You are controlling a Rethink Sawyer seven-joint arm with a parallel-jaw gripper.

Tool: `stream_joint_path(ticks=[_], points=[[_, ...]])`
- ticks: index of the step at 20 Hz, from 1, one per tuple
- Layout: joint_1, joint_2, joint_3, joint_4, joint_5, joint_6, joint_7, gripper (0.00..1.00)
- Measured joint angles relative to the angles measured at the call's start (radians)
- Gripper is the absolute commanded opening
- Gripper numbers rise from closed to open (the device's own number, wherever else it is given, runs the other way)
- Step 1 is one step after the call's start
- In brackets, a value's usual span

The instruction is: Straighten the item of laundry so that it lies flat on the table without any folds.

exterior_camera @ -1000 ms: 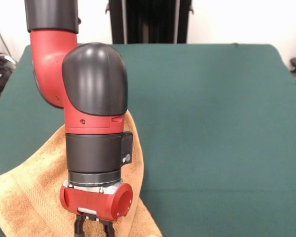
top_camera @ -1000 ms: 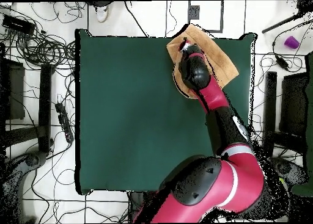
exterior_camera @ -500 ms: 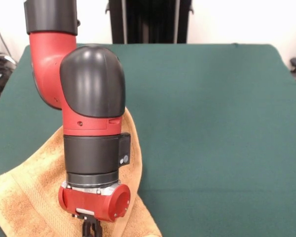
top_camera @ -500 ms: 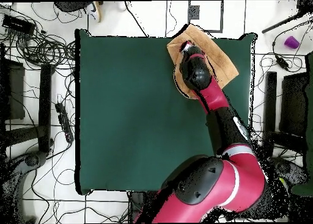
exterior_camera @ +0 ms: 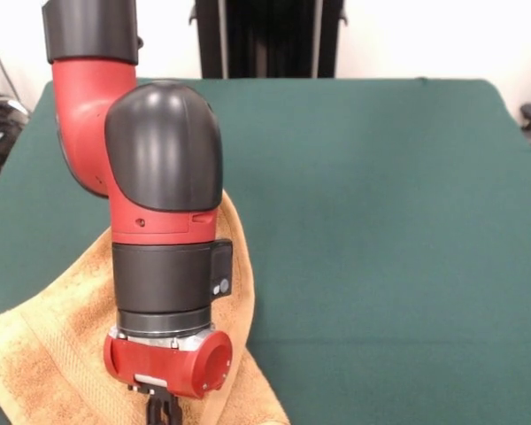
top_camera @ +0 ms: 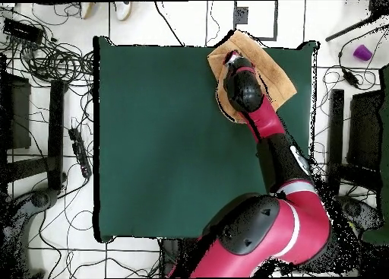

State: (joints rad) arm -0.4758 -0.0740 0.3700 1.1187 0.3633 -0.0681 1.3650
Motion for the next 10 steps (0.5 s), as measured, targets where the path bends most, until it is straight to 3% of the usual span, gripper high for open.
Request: stream_joint_path(ticks=[6,10], points=[[-0.017,0.0,0.021,0.011,-0.053,-0.026,0.001,0.0],[-0.037,-0.019,0.032,0.075,-0.124,-0.117,0.012,0.0]])
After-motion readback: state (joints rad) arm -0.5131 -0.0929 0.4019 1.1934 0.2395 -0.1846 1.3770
